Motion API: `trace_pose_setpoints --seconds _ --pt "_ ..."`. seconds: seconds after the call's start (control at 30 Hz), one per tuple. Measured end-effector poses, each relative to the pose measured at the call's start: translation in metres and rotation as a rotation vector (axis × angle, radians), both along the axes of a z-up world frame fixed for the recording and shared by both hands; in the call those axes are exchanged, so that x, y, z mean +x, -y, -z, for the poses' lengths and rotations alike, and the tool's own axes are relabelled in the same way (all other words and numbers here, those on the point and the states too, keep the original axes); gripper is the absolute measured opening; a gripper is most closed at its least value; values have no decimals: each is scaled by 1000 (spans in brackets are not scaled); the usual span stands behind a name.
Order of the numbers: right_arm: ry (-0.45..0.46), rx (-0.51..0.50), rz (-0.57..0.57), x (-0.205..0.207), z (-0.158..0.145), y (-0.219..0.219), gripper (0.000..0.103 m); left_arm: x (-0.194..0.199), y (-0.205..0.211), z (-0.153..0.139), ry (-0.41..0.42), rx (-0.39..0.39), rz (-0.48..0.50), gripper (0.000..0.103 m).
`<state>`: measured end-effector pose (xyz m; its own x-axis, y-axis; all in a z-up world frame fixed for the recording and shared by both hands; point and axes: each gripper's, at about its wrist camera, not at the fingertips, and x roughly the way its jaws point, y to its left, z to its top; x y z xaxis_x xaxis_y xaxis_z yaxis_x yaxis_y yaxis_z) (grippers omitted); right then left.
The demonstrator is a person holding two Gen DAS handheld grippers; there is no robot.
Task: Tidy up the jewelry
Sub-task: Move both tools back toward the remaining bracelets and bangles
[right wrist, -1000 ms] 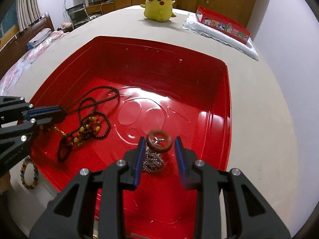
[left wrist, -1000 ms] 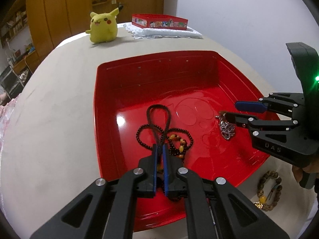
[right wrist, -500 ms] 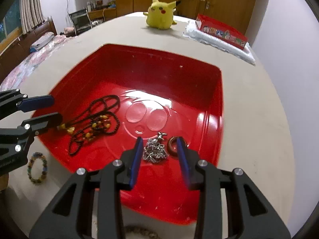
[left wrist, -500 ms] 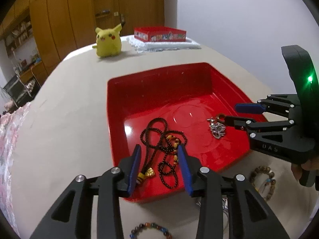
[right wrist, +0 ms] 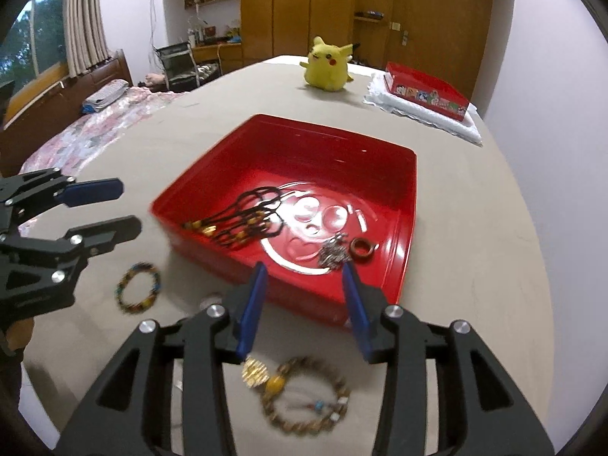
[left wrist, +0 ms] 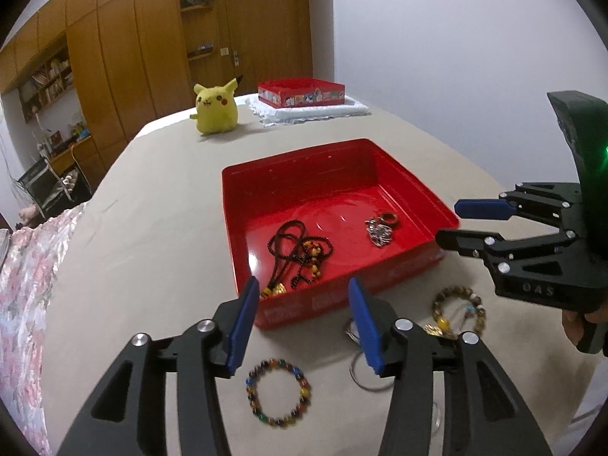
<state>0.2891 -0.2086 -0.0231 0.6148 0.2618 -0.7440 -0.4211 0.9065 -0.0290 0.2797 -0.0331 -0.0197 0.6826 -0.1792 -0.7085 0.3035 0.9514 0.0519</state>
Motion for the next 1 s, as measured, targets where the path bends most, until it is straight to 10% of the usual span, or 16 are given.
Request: trace_pose_setpoints --seconds 0.43,1.0 --pt "3 85 -15 -105 -6 3 84 -71 -26 7 -1 -31 -30 87" --pt "-184 164 59 -165 77 4 85 -94 -66 95 -174 -7 -65 93"
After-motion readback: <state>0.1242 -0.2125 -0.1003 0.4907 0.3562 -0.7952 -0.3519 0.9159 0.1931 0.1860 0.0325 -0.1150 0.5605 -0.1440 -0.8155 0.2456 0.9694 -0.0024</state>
